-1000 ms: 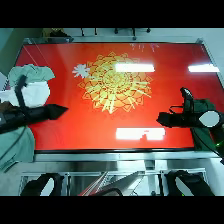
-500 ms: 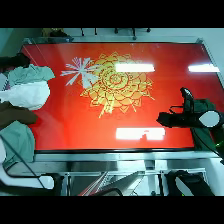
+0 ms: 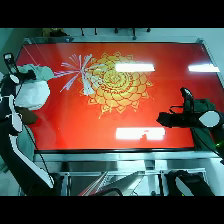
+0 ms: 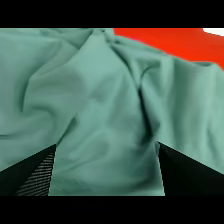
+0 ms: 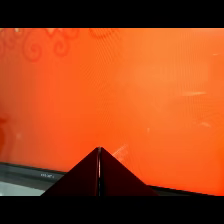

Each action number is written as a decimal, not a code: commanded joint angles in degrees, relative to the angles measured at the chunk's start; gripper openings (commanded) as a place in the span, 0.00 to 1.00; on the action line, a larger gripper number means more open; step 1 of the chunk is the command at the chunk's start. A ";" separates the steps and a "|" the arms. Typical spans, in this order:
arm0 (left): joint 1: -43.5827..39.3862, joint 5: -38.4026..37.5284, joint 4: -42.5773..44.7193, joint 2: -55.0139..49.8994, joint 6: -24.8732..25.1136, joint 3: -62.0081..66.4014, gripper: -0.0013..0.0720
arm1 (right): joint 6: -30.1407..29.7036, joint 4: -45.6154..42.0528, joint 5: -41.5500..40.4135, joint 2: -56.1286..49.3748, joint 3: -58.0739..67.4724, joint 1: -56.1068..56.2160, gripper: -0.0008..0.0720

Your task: Fold the shirts.

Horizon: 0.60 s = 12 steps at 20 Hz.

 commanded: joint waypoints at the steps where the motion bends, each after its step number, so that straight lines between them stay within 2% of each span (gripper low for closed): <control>1: 2.08 4.66 0.87 -4.44 -0.22 -0.50 0.97 | 0.02 0.00 0.00 -0.13 -0.04 0.04 0.04; 2: 2.56 4.22 0.79 -5.29 -0.22 0.26 0.78 | 0.02 0.00 0.00 -0.11 -0.04 0.04 0.04; 3: 2.64 2.29 0.74 -6.08 -0.24 1.81 0.39 | 0.02 0.02 0.00 -0.13 -0.04 0.04 0.04; 4: 2.75 0.96 0.33 -6.49 -0.33 3.39 0.12 | 0.02 0.02 0.00 -0.11 -0.04 0.04 0.04; 5: 2.60 0.37 -0.61 -6.38 -0.42 4.68 0.05 | 0.02 0.00 0.00 -0.13 -0.04 0.04 0.04; 12: 1.60 -4.20 -2.71 5.57 -0.44 5.20 0.05 | 0.02 0.02 0.00 -0.11 -0.04 0.04 0.04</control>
